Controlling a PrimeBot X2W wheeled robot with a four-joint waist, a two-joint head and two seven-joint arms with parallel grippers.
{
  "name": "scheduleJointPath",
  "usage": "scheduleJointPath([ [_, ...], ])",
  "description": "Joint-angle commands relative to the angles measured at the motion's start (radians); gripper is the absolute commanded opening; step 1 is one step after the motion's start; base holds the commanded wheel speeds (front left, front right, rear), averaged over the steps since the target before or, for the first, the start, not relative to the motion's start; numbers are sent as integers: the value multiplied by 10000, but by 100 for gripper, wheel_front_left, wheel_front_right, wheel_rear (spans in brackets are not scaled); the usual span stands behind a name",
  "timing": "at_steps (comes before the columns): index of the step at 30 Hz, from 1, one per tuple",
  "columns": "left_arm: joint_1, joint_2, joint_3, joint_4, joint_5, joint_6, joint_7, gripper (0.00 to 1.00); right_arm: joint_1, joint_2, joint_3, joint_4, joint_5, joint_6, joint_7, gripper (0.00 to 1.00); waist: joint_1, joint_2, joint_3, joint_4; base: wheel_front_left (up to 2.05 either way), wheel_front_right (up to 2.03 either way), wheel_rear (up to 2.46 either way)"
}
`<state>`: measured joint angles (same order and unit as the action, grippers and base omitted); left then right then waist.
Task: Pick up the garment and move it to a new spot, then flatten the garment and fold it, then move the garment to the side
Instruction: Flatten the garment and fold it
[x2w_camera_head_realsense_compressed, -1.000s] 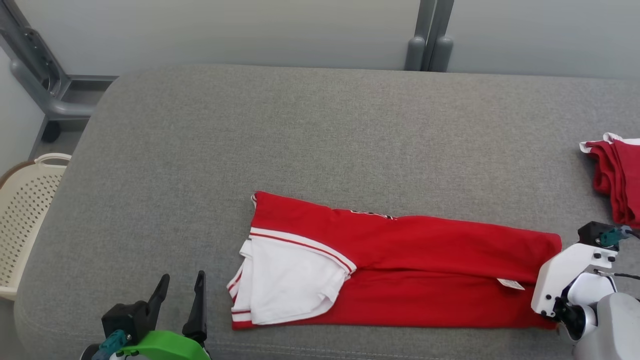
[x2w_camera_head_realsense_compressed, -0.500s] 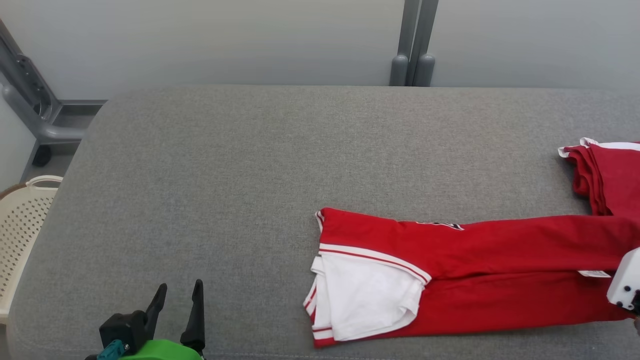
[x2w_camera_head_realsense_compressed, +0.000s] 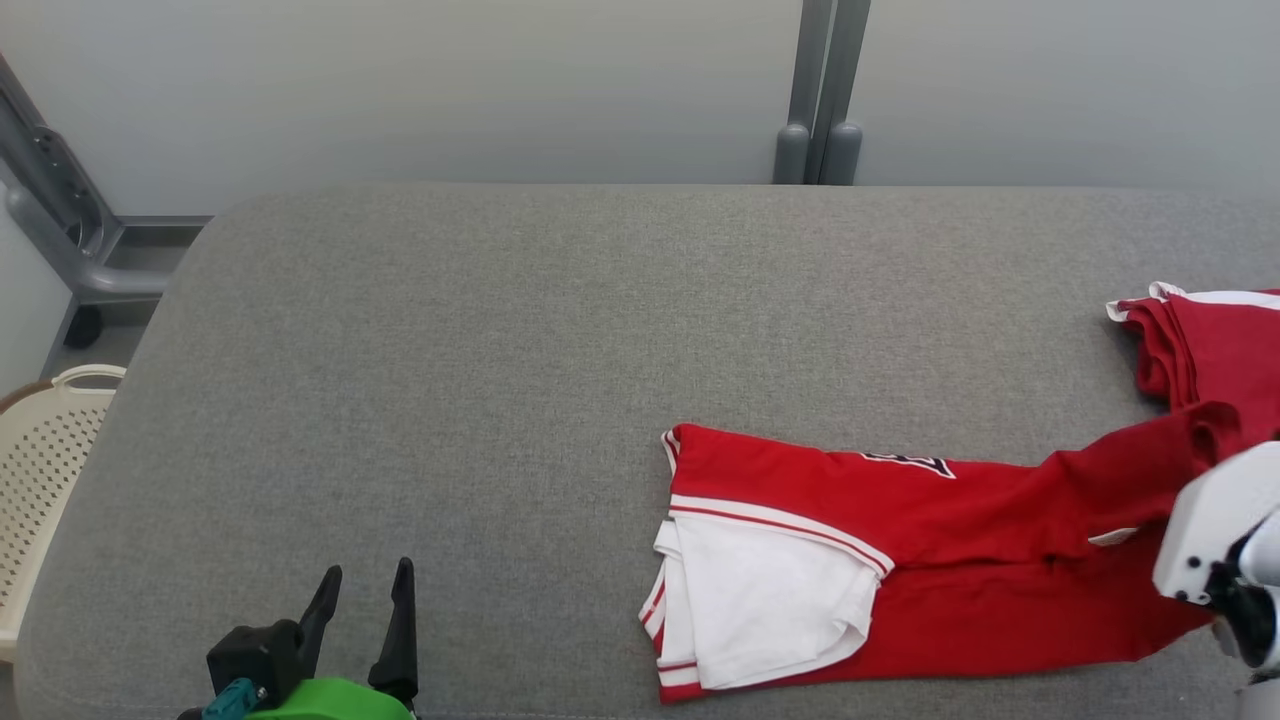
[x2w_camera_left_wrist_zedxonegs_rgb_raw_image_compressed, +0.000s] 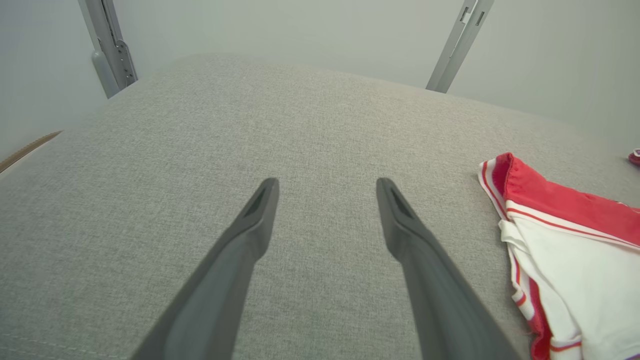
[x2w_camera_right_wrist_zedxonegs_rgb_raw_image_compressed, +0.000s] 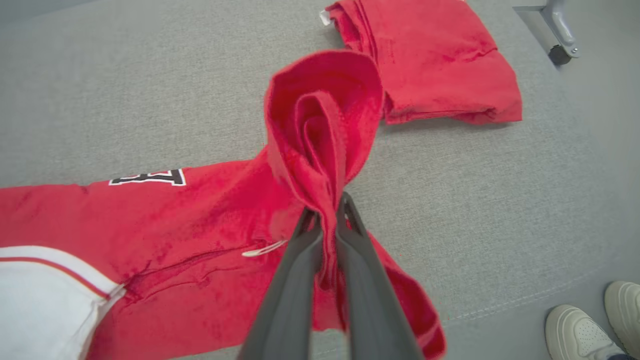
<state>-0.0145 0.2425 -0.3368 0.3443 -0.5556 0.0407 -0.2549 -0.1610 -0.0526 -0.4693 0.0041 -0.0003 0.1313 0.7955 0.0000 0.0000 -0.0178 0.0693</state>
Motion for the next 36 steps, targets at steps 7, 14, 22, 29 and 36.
scheduleJointPath([
  [7, 74, 24, -52, -138, -64, 82, 75, 100, 141, 9, 2541, -36, 1209, -13, 365, 0, 0, 0, -60, 85, 0, 0, 0],
  [14, -3, 82, -125, -215, -86, 98, 114, 100, -574, 9, 4989, 1326, 2010, -11, -2, 0, 0, 0, -27, 305, 0, 0, 0],
  [22, -112, 109, -188, -75, -144, -15, 107, 100, -1459, 9, 6778, 3038, 3032, -10, -706, 0, 0, 0, 69, 632, 0, 0, 0],
  [29, -200, 28, -290, 136, -120, -120, 49, 100, -2152, 10, 7412, 4345, 3330, -8, -1291, 0, 0, 0, 116, 944, 0, 0, 0],
  [36, -251, -24, -378, 287, -99, -173, 4, 100, -2768, 13, 7969, 5522, 3691, -8, -1733, 0, 0, 0, 171, 1224, 0, 0, 0],
])
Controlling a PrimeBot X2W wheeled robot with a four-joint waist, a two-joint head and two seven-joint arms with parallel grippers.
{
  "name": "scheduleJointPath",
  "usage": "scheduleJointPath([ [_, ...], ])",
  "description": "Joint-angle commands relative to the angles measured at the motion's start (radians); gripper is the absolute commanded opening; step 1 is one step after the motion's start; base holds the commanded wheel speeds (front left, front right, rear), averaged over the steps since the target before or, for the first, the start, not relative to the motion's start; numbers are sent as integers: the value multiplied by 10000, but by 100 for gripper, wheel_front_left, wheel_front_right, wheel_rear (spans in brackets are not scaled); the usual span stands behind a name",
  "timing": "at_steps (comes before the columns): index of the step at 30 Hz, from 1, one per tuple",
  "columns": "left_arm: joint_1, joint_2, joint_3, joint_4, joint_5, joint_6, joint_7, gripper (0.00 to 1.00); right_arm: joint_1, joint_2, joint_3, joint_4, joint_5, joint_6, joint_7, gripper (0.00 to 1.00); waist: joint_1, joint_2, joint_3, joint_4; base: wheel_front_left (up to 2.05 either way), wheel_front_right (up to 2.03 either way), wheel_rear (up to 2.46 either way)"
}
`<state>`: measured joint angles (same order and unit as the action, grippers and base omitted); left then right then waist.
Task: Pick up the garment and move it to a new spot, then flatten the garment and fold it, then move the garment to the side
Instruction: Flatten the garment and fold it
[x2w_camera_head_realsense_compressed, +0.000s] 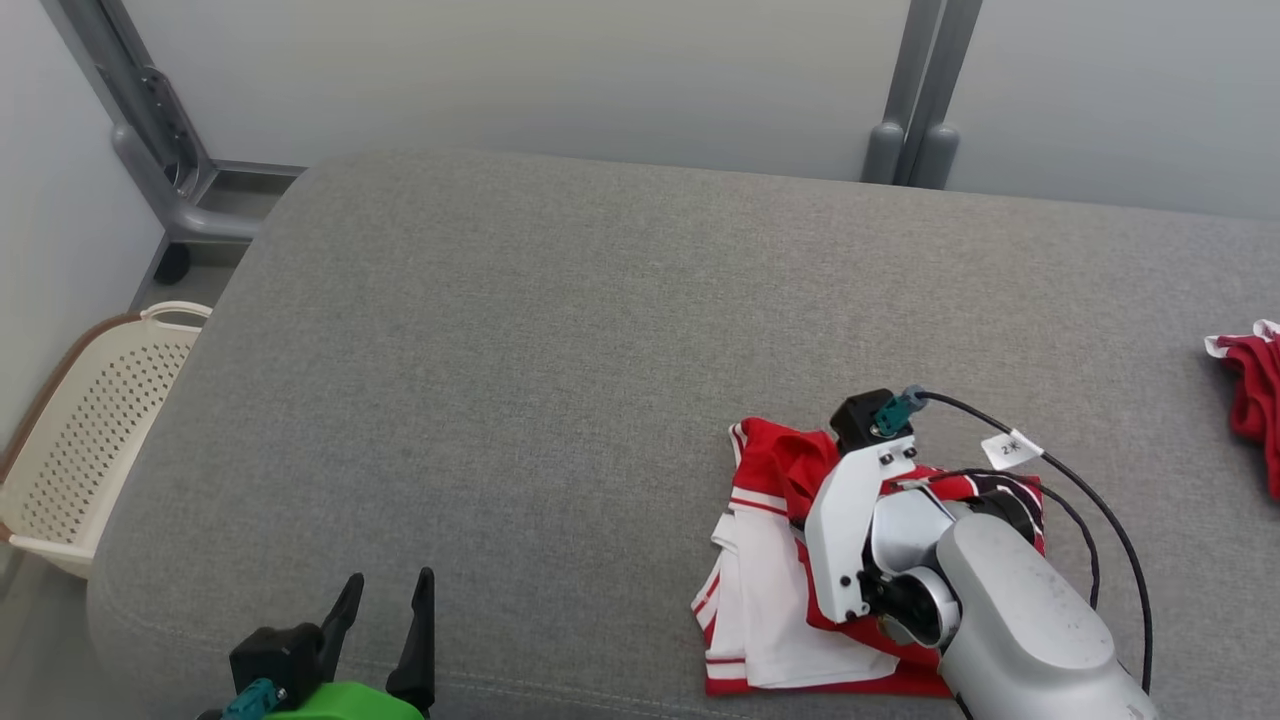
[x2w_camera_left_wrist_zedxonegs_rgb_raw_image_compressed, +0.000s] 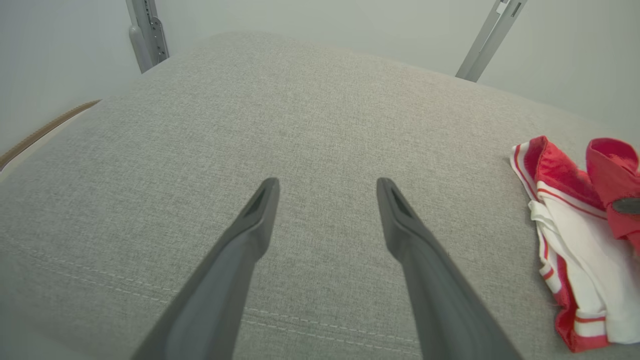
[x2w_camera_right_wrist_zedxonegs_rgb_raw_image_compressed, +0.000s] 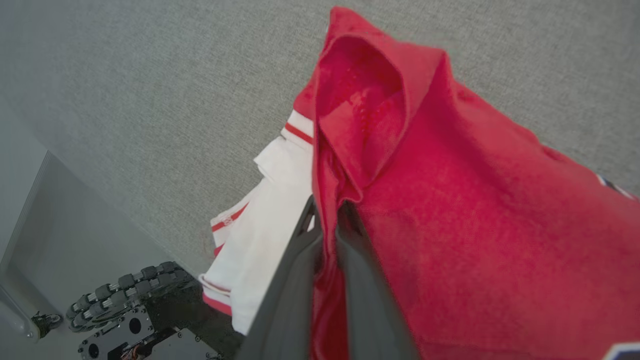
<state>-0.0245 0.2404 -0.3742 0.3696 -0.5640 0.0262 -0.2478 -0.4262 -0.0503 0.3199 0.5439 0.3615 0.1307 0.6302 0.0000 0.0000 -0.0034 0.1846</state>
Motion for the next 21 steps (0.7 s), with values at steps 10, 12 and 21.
scheduleJointPath([
  [10, -158, -4, 10, 187, -61, -64, -91, 100, -535, -10, 779, 962, 618, -3, -538, 100, 0, 0, -5, 225, 0, 0, 0],
  [12, -148, 3, 25, 210, -57, -57, -94, 100, -597, -13, 875, 895, 1000, -3, -730, 100, 0, 0, -29, 205, 0, 0, 0],
  [21, -48, 96, 143, 146, -107, 35, -133, 100, -1063, -16, 503, 535, 1159, -3, -1888, 100, 0, 0, -208, -122, 0, 0, 0],
])
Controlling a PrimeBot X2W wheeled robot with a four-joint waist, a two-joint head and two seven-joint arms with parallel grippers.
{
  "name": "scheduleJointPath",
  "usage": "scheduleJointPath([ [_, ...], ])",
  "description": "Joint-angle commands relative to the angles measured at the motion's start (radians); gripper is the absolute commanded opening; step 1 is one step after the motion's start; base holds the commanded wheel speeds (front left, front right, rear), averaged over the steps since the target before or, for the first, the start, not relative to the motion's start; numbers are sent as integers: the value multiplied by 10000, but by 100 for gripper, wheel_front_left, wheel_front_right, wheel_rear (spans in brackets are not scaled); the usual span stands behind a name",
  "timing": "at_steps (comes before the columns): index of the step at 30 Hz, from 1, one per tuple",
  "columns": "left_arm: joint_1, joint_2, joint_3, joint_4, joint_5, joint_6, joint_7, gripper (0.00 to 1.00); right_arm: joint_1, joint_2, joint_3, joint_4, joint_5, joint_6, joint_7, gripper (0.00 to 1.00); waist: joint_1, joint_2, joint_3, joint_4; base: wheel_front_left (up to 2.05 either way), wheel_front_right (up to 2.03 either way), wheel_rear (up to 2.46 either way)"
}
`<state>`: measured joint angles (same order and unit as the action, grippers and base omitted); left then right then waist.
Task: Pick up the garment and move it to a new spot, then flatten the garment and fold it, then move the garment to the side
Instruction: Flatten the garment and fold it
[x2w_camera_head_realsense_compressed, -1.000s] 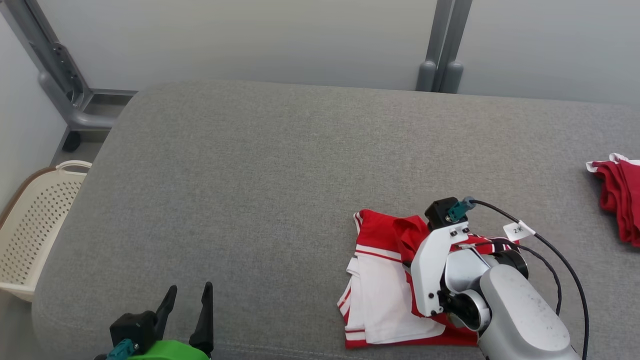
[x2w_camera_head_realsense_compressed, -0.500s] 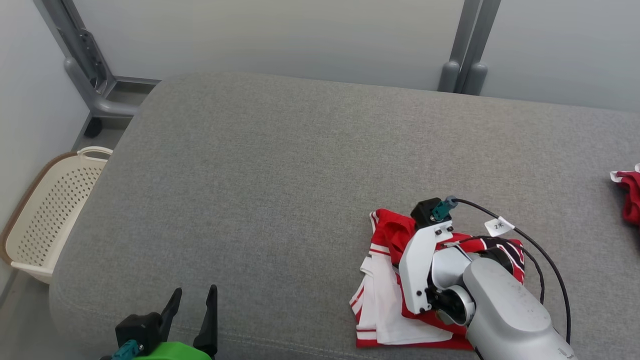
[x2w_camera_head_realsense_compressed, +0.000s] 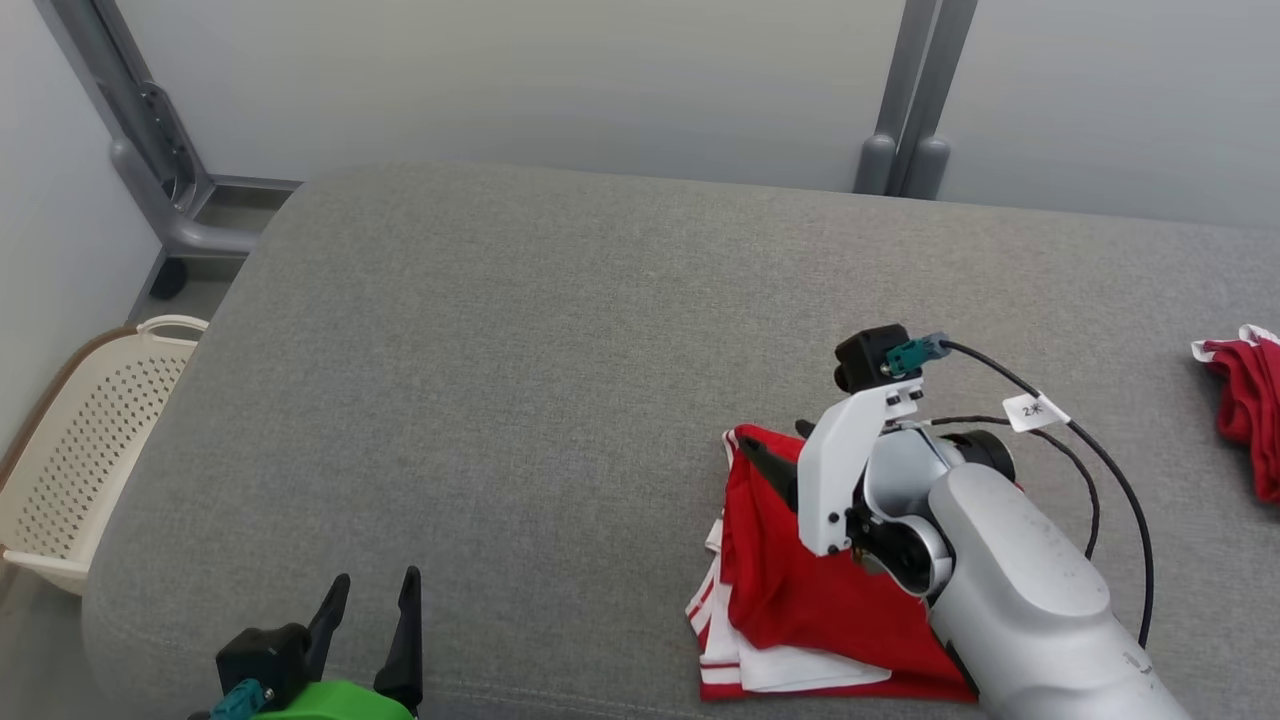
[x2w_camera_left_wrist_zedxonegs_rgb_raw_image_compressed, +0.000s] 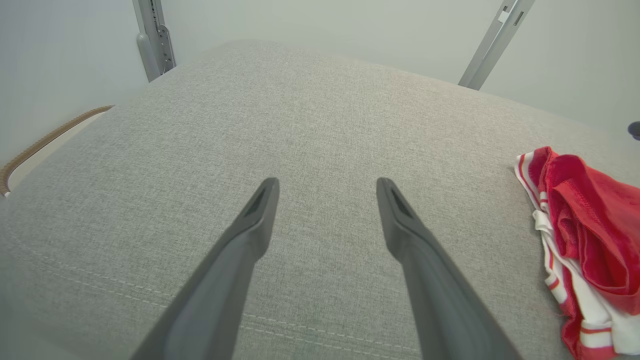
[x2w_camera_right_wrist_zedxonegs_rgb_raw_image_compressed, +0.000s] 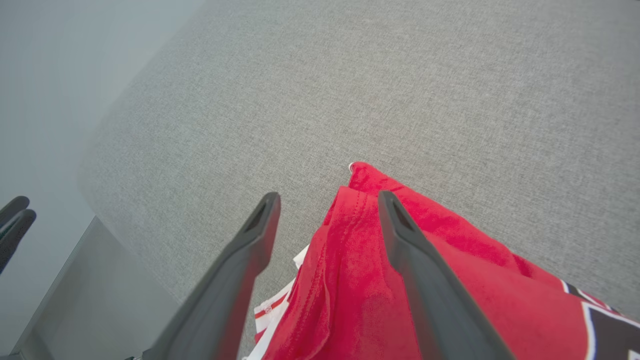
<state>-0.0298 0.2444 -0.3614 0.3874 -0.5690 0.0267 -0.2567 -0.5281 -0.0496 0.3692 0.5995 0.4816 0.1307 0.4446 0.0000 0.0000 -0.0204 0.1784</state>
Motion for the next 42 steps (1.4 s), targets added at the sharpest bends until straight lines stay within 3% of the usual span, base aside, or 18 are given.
scheduleJointPath([
  [1, 18, 68, 24, -42, -63, 31, -48, 100, -59, -23, -131, -71, -195, -3, -135, 100, 0, 0, -67, -103, 0, 0, 0],
  [8, 52, 43, -8, -80, -73, 63, -60, 100, 687, -23, -1330, -615, -2064, -3, -546, 100, 0, 0, -209, -274, 0, 0, 0],
  [9, 52, 45, -11, -79, -77, 67, -59, 100, 878, -22, -1476, -728, -2295, -3, -566, 93, 0, 0, -216, -283, 0, 0, 0],
  [10, 46, 45, -13, -77, -82, 71, -59, 100, 1080, -22, -1650, -848, -2447, -3, -609, 65, 0, 0, -217, -287, 0, 0, 0],
  [11, 47, 37, -22, -87, -82, 81, -61, 100, 1283, -22, -1793, -955, -2710, -3, -645, 20, 0, 0, -212, -290, 0, 0, 0],
  [12, 42, 29, -25, -97, -83, 72, -63, 100, 1507, -14, -1832, -1043, -2961, -3, -684, 0, 0, 0, -200, -288, 0, 0, 0],
  [18, -7, -36, -17, -127, -105, 18, -81, 100, 2415, -21, -1532, -1259, -3292, -3, -1308, 0, 0, 0, 3, -220, 0, 0, 0],
  [27, -248, -200, -32, -29, 9, -64, -101, 100, 2287, -26, -519, -246, -3288, -4, -2193, 0, 0, 0, 332, -9, 0, 0, 0],
  [42, -220, -406, -26, 331, 125, -244, -90, 100, 1731, -27, 2279, 1015, -1416, -4, -2674, 0, 0, 0, 252, 420, 0, 0, 0],
])
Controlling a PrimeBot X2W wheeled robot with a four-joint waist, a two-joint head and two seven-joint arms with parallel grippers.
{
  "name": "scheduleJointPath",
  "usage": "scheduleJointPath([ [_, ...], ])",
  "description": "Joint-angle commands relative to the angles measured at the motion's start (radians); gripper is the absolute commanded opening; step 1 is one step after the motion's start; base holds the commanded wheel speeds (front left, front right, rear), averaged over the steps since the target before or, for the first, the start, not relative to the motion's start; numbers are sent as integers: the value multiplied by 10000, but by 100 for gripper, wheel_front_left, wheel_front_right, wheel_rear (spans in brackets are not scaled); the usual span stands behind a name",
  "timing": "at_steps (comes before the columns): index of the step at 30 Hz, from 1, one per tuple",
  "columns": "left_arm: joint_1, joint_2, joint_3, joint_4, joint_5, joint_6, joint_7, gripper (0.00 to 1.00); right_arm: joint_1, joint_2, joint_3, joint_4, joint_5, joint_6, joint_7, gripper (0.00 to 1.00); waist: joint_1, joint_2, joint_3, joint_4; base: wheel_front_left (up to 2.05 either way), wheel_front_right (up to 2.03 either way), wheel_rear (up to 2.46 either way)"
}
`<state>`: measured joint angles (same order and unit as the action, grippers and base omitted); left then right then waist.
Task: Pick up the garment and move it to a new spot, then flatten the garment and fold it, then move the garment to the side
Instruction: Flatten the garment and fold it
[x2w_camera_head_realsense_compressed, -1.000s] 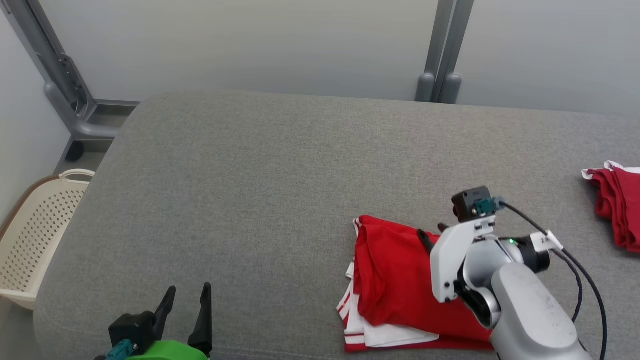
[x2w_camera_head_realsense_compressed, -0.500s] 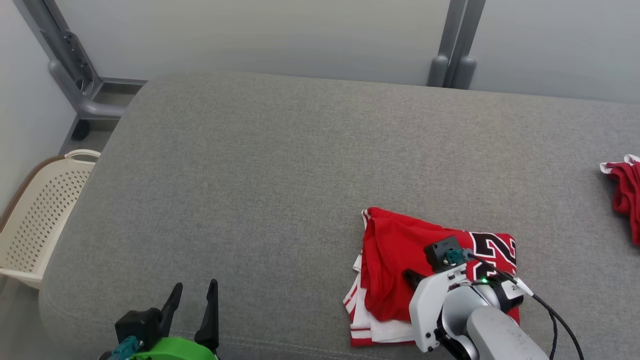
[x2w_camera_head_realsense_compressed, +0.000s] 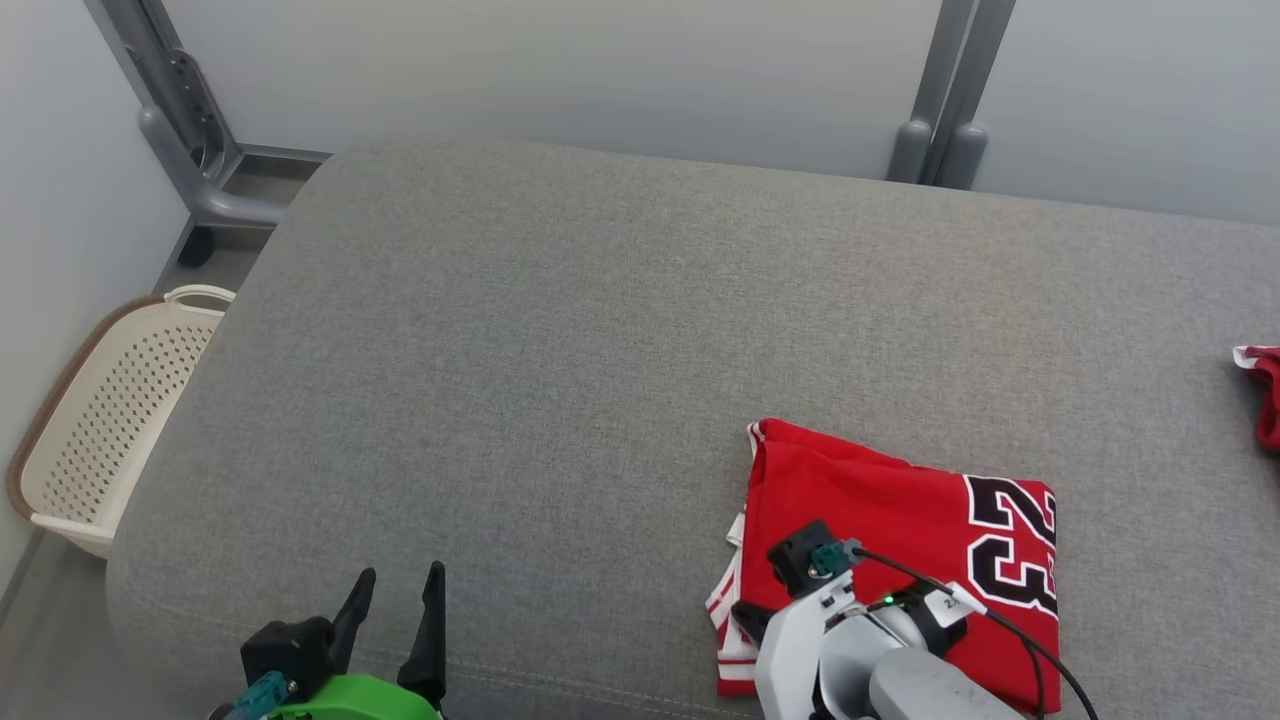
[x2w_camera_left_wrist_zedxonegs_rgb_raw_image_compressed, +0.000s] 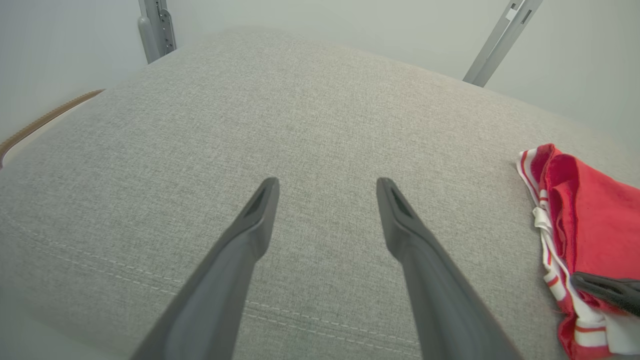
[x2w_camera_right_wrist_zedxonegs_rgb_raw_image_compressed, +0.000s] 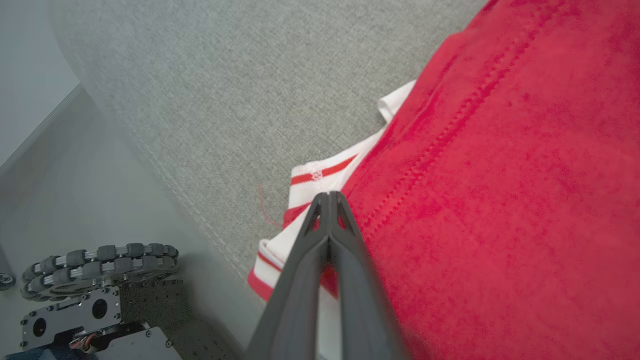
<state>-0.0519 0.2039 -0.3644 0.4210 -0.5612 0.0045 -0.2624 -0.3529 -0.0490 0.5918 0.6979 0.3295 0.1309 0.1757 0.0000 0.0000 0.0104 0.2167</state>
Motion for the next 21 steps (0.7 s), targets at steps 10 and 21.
scheduleJointPath([
  [10, 371, 146, 181, -78, 89, 54, -34, 100, -488, -35, 423, -496, 1102, -6, 84, 100, 0, 0, -512, -191, 0, 0, 0],
  [21, 580, 265, 371, -436, 91, 200, -22, 100, -223, -38, -3054, -1348, 130, -6, 1734, 100, 0, 0, -756, -1067, 0, 0, 0],
])
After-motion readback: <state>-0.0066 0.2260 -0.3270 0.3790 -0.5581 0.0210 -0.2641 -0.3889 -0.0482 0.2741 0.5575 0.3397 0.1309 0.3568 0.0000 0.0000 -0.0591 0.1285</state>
